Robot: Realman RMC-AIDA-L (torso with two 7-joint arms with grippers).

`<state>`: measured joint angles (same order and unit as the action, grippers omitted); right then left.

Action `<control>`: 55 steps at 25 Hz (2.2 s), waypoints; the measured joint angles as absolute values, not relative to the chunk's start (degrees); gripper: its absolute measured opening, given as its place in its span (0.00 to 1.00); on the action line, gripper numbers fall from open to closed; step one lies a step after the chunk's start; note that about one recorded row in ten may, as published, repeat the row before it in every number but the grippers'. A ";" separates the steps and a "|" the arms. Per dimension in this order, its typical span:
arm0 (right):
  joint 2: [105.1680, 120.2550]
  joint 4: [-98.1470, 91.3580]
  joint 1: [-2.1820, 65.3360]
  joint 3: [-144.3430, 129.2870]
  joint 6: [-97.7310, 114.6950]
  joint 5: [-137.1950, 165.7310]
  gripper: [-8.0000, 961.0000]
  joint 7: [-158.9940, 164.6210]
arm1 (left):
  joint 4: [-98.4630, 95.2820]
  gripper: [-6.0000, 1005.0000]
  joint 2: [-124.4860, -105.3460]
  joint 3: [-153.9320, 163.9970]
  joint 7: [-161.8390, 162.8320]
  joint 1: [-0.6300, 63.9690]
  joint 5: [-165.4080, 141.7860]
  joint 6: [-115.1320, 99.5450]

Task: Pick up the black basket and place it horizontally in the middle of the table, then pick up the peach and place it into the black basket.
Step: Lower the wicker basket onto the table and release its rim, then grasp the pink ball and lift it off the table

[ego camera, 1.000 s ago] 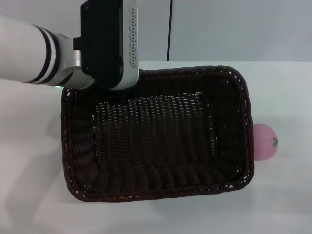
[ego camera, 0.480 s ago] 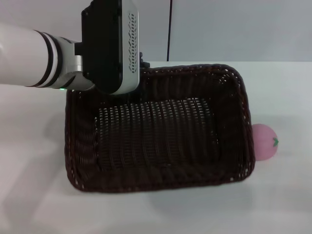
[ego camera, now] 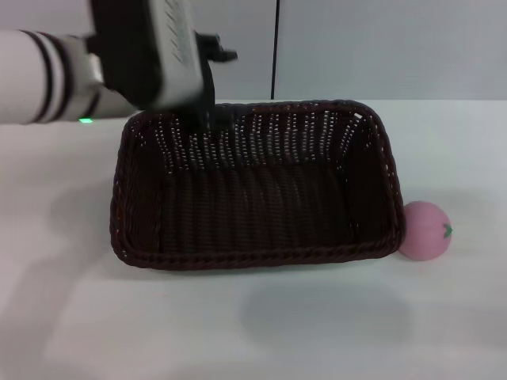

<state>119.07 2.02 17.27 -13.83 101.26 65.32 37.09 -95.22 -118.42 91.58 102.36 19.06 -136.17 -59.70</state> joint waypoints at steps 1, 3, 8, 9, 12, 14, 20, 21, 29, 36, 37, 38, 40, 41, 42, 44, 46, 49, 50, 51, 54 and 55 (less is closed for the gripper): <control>119.07 2.02 17.27 -13.83 101.26 65.32 0.62 37.09 | -94.75 0.69 -118.35 88.76 102.09 18.22 -131.81 -59.28; 118.93 -1.52 16.43 -14.43 101.24 66.61 0.61 41.12 | -93.53 0.69 -118.31 84.85 101.09 16.93 -123.96 -59.08; 118.75 -20.72 12.96 -15.05 101.51 75.91 0.61 55.90 | -86.25 0.69 -118.20 75.98 92.73 11.35 -99.92 -59.53; 118.65 -25.53 12.37 -15.04 101.28 78.13 0.61 60.65 | -83.74 0.69 -118.19 74.85 89.35 9.49 -93.88 -59.69; 117.42 -46.19 11.94 -14.65 100.28 91.30 0.61 84.62 | -75.47 0.69 -118.36 73.19 78.27 4.50 -78.46 -60.44; 117.00 -51.02 12.40 -14.56 100.28 95.08 0.61 90.23 | -74.14 0.69 -118.37 73.20 75.98 3.89 -76.06 -60.99; 114.79 -75.16 18.42 -16.71 106.33 119.82 0.60 117.75 | -59.62 0.69 -118.39 73.07 61.98 0.86 -57.08 -66.87; 114.43 -77.04 19.76 -17.66 107.89 123.24 0.60 120.50 | -56.41 0.69 -118.40 73.06 60.57 0.89 -54.64 -68.06; 113.05 -74.11 28.35 -29.51 111.50 139.24 0.60 130.01 | -37.77 0.69 -118.50 73.27 47.95 1.66 -41.30 -77.00; 113.74 -63.75 32.21 -36.12 105.55 142.51 0.59 130.85 | -34.14 0.69 -118.40 72.24 48.02 1.55 -40.66 -77.76; 113.79 -60.37 32.89 -38.50 103.12 142.52 0.59 130.84 | -33.97 0.69 -118.39 72.24 48.02 1.58 -40.62 -77.79; 113.79 -60.37 32.89 -38.50 103.12 142.52 0.59 130.84 | -33.97 0.69 -118.39 72.24 48.02 1.58 -40.62 -77.79; 113.81 -57.43 33.70 -40.20 100.63 142.54 0.59 130.84 | -33.83 0.69 -118.39 72.24 48.03 1.63 -40.59 -77.82; 113.81 -55.99 34.11 -40.89 99.51 142.62 0.59 130.84 | -33.73 0.69 -118.38 72.24 48.05 1.73 -40.54 -77.86; 113.82 -53.81 34.80 -41.84 97.75 142.76 0.59 130.91 | -33.67 0.69 -118.38 72.24 48.09 1.96 -40.49 -77.88; 113.82 -52.58 35.16 -42.44 96.07 142.85 0.59 131.07 | -33.67 0.69 -118.38 72.24 48.09 1.96 -40.49 -77.88; 113.82 -52.10 35.24 -42.60 95.18 142.89 0.58 131.18 | -33.63 0.69 -118.39 72.24 48.10 2.22 -40.46 -77.89; 113.80 -50.34 35.69 -42.64 93.57 142.92 0.58 131.23 | -33.58 0.69 -118.38 72.24 48.10 2.50 -40.42 -77.85; 113.73 -49.51 35.93 -42.64 93.27 142.93 0.58 131.22 | -33.57 0.69 -118.39 72.24 48.10 2.55 -40.41 -77.82; 113.67 -48.76 36.17 -42.66 92.91 142.94 0.58 131.08 | -33.57 0.69 -118.38 72.24 48.10 2.59 -40.41 -77.77; 113.76 -47.07 36.81 -43.15 91.07 142.94 0.58 130.46 | -33.48 0.69 -118.39 72.24 48.09 2.79 -40.38 -77.63; 113.76 -47.07 36.81 -43.15 91.07 142.94 0.58 130.46 | -33.32 0.69 -118.41 72.24 48.05 2.94 -40.38 -77.62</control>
